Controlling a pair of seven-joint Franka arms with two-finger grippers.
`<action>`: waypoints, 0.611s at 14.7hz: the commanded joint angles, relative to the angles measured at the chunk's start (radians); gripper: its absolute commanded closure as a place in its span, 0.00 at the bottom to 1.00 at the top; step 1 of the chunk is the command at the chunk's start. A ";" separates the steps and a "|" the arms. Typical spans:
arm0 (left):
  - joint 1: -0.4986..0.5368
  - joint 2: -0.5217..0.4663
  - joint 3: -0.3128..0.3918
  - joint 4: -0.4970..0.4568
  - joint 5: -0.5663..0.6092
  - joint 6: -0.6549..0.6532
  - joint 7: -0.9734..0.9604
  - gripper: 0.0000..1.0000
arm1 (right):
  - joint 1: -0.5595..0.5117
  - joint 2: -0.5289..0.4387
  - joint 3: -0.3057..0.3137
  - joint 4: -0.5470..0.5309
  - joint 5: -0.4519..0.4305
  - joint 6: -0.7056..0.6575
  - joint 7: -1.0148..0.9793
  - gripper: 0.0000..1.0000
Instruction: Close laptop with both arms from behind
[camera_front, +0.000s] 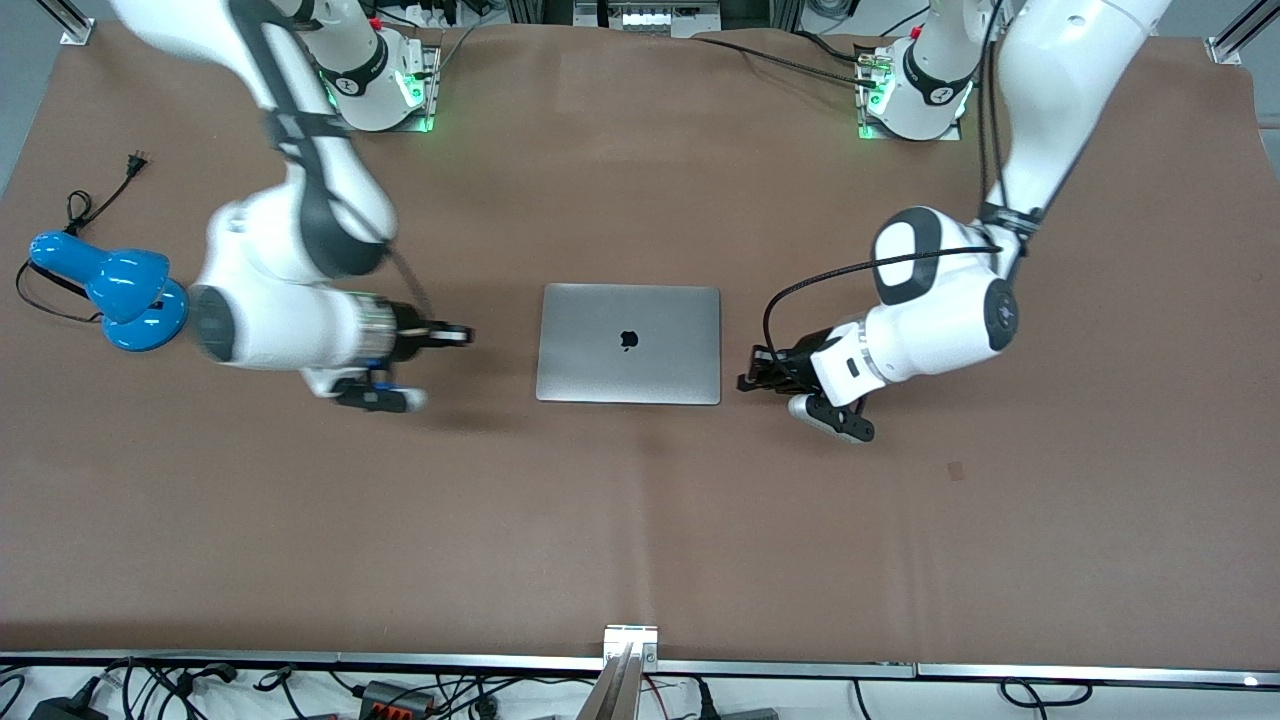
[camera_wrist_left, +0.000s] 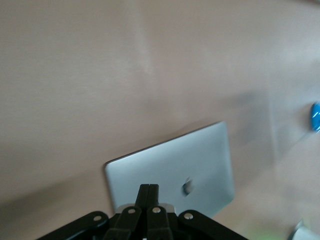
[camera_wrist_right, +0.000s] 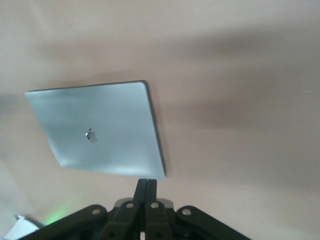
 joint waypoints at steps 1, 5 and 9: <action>-0.001 -0.009 0.018 0.088 0.202 -0.177 -0.054 1.00 | -0.065 -0.088 0.011 -0.015 -0.003 -0.061 -0.019 1.00; -0.013 -0.011 0.011 0.187 0.509 -0.458 -0.158 1.00 | -0.127 -0.192 0.004 -0.015 -0.102 -0.178 -0.030 1.00; -0.007 -0.037 0.009 0.282 0.661 -0.684 -0.172 0.99 | -0.127 -0.301 0.003 -0.013 -0.292 -0.226 -0.033 1.00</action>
